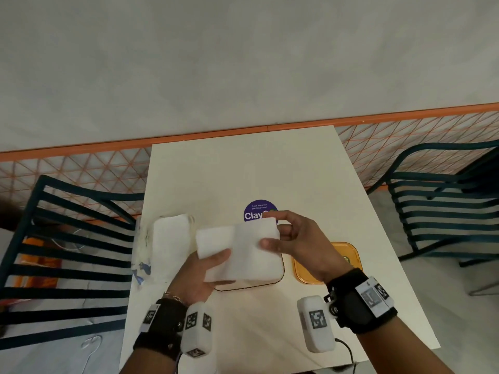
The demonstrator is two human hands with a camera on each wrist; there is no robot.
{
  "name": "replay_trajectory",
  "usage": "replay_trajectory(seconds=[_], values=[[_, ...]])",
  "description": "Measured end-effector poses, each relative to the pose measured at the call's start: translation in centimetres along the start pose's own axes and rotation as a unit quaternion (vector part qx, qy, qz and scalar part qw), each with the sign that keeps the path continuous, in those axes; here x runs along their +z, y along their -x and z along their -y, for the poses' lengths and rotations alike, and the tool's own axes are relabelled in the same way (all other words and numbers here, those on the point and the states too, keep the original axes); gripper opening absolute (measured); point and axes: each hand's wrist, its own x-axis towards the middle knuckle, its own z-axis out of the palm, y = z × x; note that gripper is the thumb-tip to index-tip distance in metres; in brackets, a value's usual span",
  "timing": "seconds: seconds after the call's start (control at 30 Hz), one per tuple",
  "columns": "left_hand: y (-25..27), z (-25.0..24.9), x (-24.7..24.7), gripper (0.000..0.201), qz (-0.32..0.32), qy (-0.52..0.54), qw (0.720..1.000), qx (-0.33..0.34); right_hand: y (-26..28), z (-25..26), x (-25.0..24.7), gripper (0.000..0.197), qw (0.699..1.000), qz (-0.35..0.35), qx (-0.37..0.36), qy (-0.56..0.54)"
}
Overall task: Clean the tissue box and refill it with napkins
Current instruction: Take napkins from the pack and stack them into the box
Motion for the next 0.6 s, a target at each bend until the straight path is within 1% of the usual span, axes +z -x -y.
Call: replay_trajectory(seconds=[0.07, 0.13, 0.23, 0.33, 0.43, 0.53, 0.6], values=[[0.4, 0.0, -0.1, 0.021, -0.003, 0.03, 0.999, 0.022, 0.5, 0.8, 0.2, 0.047, 0.999, -0.004, -0.019, -0.027], [0.5, -0.2, -0.4, 0.02, -0.001, 0.044, 0.998, 0.036, 0.9, 1.2, 0.3, 0.044, 0.998, -0.003, -0.037, -0.042], [0.8, -0.3, -0.6, 0.022, 0.006, 0.049, 0.998, 0.04, 1.2, 1.3, 0.5, 0.036, 0.998, -0.013, -0.058, -0.035], [1.0, -0.6, -0.5, 0.031, 0.008, 0.054, 0.997, 0.047, 1.3, 1.3, 0.5, 0.027, 0.997, -0.027, -0.071, -0.034], [1.4, -0.9, -0.4, 0.031, 0.02, 0.063, 0.996, 0.053, 1.6, 1.6, 0.7, 0.027, 0.996, -0.027, -0.078, -0.038], [1.6, -1.1, -0.2, 0.029, 0.027, 0.074, 0.995, 0.055, 1.8, 2.0, 0.9, 0.025, 0.995, -0.038, -0.09, -0.034], [1.7, -1.1, 0.0, 0.031, 0.03, 0.08, 0.995, 0.053, 2.0, 2.2, 1.2, 0.023, 0.993, -0.048, -0.099, -0.035]])
